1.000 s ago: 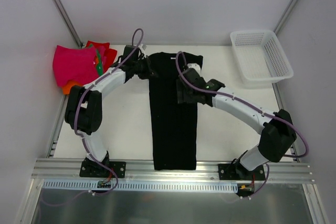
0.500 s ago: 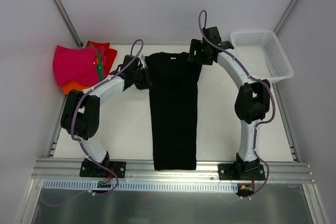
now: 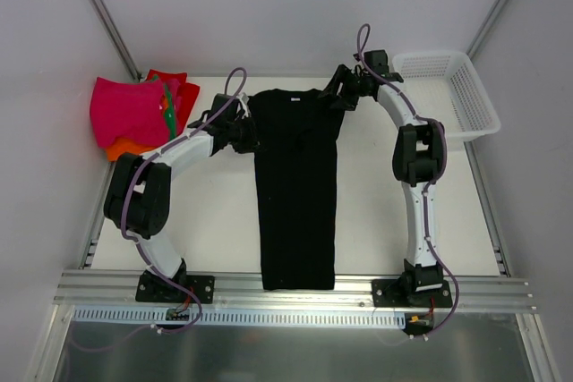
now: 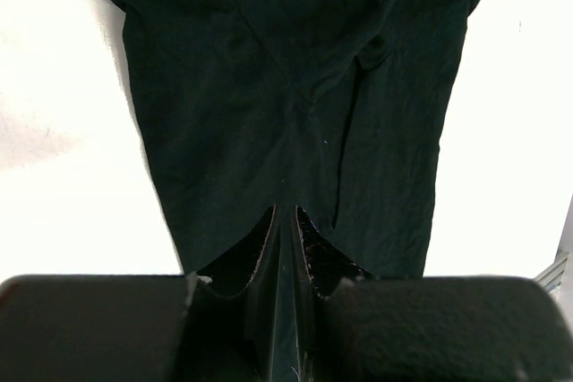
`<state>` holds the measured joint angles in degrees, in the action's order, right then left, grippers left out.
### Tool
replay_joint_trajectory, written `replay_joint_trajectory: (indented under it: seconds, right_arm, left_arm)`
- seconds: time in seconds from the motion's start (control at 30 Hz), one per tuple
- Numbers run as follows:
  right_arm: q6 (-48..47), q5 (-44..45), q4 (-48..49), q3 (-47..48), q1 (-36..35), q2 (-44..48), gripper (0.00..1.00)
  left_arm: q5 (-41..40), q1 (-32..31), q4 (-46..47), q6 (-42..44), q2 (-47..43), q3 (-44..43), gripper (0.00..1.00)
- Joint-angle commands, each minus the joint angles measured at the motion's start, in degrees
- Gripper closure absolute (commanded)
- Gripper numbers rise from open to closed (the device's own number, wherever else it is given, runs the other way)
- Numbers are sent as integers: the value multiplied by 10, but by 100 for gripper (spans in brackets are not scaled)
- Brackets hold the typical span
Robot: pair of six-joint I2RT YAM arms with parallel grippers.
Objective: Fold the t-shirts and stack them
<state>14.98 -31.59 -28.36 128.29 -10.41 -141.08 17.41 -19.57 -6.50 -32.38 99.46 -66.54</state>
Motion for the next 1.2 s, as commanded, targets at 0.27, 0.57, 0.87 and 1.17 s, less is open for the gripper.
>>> replay_joint_trajectory:
  seconds: [0.27,0.57,0.87,1.17]
  right_arm:
    - [108,-147,153,-67,3,-24,40]
    - [105,-132,161,-92,3,-35,44]
    - [128,-152,178,-34,2,-90,45]
    - [201,-194,267,-15,-8,-138,53]
  left_arm:
    - [-11,-11,10,-9,18,4,92]
    - [-15,-12,11,-14,14,16,92]
    - [-18,-12,11,-15,6,24,92]
    - [-22,-11,11,-15,-1,35,93]
